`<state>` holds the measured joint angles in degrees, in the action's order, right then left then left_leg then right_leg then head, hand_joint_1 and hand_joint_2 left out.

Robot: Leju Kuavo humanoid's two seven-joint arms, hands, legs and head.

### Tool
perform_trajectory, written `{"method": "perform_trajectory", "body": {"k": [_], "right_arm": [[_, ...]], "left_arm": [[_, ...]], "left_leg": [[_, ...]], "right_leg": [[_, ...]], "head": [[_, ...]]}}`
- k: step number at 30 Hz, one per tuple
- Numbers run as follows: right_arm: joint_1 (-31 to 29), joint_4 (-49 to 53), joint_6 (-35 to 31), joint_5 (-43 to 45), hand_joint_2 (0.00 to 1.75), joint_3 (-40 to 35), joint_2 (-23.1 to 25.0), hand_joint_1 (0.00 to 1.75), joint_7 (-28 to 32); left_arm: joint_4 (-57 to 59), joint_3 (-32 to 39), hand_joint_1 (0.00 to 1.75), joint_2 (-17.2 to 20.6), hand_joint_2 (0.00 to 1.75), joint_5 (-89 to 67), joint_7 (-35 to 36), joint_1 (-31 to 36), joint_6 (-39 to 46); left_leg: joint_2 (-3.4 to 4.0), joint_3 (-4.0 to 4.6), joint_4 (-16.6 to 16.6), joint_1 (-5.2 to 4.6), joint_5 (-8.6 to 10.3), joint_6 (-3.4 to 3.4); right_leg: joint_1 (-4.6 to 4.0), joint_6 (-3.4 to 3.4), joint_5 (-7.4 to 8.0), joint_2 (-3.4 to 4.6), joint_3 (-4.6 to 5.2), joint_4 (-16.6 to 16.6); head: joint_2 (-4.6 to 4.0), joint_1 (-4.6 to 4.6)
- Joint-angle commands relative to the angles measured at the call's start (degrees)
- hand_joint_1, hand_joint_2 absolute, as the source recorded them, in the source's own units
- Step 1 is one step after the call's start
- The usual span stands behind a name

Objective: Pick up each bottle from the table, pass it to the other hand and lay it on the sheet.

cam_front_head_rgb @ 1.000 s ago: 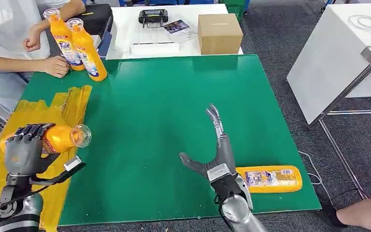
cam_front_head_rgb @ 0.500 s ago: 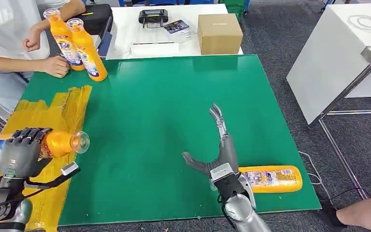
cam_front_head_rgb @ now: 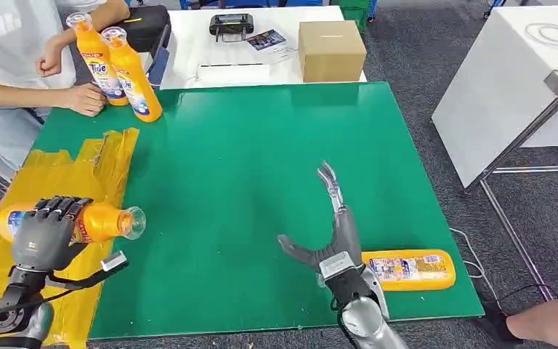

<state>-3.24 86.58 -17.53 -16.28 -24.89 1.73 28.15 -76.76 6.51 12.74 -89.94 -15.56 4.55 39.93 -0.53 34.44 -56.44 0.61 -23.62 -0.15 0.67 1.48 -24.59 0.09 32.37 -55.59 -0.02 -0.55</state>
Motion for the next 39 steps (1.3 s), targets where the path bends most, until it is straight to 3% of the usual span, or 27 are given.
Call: {"method": "perform_trajectory", "body": {"k": [1, 16, 20, 23, 24, 27, 29, 32, 33, 34, 39], "right_arm": [[2.75, 2.62, 0.43, 0.19, 1.75, 2.13, -2.88, 0.0, 1.07], [4.09, 3.02, 1.33, -0.64, 1.75, 3.22, -3.18, 0.0, 0.77], [-1.54, -2.23, 2.72, -0.33, 1.75, 0.97, -0.76, 0.0, 0.63], [-3.68, -4.02, 2.26, -0.53, 1.75, -1.0, 0.36, 0.0, -0.1], [-4.25, -4.55, 1.12, -0.82, 1.75, -1.87, 0.42, 0.0, -0.5], [-4.22, -4.25, 1.02, -0.51, 1.75, -2.13, 0.19, 0.0, -0.7], [-4.48, -4.18, 0.75, 0.01, 1.75, -2.62, -0.29, 0.0, -0.98], [-4.6, -4.08, 0.51, 0.09, 1.75, -2.83, -0.32, 0.0, -1.1], [-6.15, -4.76, -1.55, 2.5, 1.75, -5.03, -2.07, 0.0, -1.39], [-5.51, -3.99, -1.78, 2.64, 1.75, -5.61, -2.05, 0.0, -2.33], [-4.75, -3.69, -0.88, 1.14, 1.75, -3.48, -0.84, 0.0, -1.94]], "left_arm": [[5.12, -10.71, 1.75, 2.92, 1.75, -0.06, 5.09, 2.41, 0.07], [10.68, -15.03, 1.75, 2.71, 1.75, -0.06, 5.44, 5.77, 0.07], [7.21, -8.64, 1.75, 4.67, 1.75, 2.34, 2.33, 0.24, 0.07], [5.08, -2.27, 1.75, 3.96, 1.75, 3.26, -2.17, -3.25, 0.07], [5.27, -8.13, 1.75, 7.63, 1.75, 4.48, 3.97, -3.53, 0.07], [5.85, -5.7, 1.75, 6.24, 1.75, 4.12, 1.16, -3.08, 0.07], [10.71, -2.28, 1.75, 3.73, 1.75, 2.44, -2.56, -0.06, 0.07], [15.72, -1.76, 1.75, 3.6, 1.75, 1.44, -2.8, 1.85, 0.07], [10.79, -6.0, 1.75, 10.31, 1.75, 8.32, -1.93, 4.15, -7.13], [18.31, -6.8, 1.75, 6.45, 1.75, 3.49, 0.99, 2.59, 0.07], [26.13, -5.92, 1.75, 7.2, 1.75, 2.7, -0.54, 4.81, 0.07]], "left_leg": [[-0.12, -0.32, 0.02, 0.04, -0.14, 0.04], [-0.08, -0.15, 0.05, 0.01, -0.02, 0.02], [0.25, -0.39, 0.0, 0.06, -0.19, 0.02], [0.74, -0.38, 0.05, 0.06, -0.23, -0.02], [0.56, -0.21, 0.07, 0.05, -0.14, -0.02], [0.39, -0.28, 0.05, 0.1, -0.14, -0.02], [0.36, -0.49, 0.03, 0.13, -0.24, -0.01], [0.12, -0.27, 0.08, 0.11, -0.09, 0.02], [0.14, -0.3, 0.08, 0.11, -0.11, 0.02], [0.14, -0.32, 0.13, 0.07, -0.08, 0.03], [0.12, -0.2, 0.11, 0.05, -0.04, 0.01]], "right_leg": [[-0.06, -0.05, -0.15, -0.18, -0.42, 0.09], [-0.01, -0.03, -0.06, -0.14, -0.16, 0.05], [-0.09, -0.07, -0.09, 0.17, -0.38, 0.07], [-0.08, -0.1, 0.0, 0.67, -0.26, 0.04], [-0.07, -0.07, 0.03, 0.5, -0.16, 0.04], [-0.11, -0.08, -0.05, 0.26, -0.24, 0.04], [-0.15, -0.11, -0.18, 0.2, -0.44, 0.05], [-0.1, -0.07, -0.07, 0.09, -0.29, 0.1], [-0.1, -0.07, -0.08, 0.11, -0.34, 0.11], [-0.06, -0.06, -0.07, 0.1, -0.35, 0.11], [-0.06, -0.07, -0.05, 0.08, -0.2, 0.07]], "head": [[0.0, 0.02], [0.0, 0.02], [0.0, 0.02], [0.0, 0.04], [0.0, 0.02], [0.0, 0.02], [0.0, 0.02], [0.0, 0.02], [0.0, 0.07], [0.0, 0.0], [0.0, 0.02]]}}
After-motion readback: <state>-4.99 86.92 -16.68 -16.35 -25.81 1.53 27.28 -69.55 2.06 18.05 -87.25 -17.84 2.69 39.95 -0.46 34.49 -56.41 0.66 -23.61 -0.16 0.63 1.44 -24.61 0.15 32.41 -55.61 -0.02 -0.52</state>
